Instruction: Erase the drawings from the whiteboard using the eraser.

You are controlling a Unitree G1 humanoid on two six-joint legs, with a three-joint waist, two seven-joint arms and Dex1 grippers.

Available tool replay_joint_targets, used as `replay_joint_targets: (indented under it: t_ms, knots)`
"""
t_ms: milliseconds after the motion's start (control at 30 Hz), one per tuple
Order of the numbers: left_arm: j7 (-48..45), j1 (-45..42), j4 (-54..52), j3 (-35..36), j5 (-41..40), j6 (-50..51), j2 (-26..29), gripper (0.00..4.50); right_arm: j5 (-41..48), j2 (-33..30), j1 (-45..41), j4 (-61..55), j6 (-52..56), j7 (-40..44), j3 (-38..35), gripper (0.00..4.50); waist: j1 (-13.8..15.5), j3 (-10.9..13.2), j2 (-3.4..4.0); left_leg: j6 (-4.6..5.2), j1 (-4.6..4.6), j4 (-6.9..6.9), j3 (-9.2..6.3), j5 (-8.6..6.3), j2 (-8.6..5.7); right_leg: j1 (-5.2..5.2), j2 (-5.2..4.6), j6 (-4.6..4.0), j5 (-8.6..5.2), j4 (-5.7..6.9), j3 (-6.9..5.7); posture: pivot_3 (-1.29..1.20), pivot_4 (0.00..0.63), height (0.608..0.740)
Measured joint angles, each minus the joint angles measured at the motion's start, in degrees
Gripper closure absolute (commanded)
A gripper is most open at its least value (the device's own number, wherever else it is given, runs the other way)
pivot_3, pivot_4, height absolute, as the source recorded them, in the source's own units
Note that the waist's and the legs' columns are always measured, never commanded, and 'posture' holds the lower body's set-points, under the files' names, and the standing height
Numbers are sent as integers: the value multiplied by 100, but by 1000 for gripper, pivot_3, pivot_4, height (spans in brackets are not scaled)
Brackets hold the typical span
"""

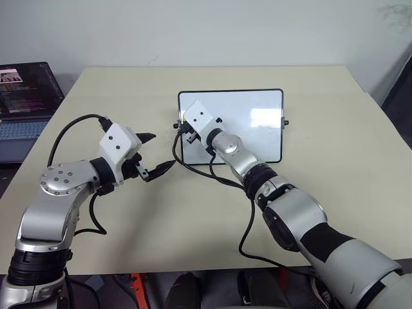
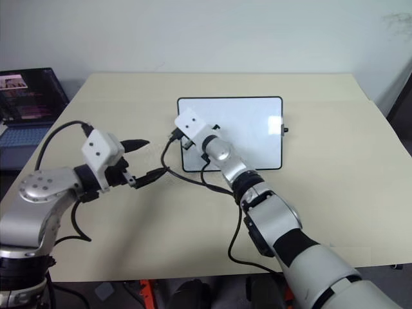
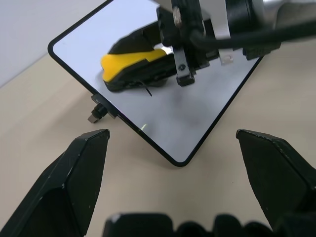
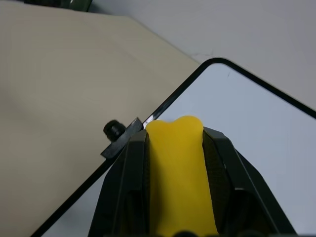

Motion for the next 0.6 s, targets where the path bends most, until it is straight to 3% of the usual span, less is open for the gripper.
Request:
replay_joint_targets:
  t_ms: [600]
  knots:
    - [-10,-85,77,-6,2,-46,-46,0,-196,-166,235,-210,-22,84,24,3326,13,-2,-2,0,6,6,-2,1,-1,8,0,0,0,9,-1,0,150,740]
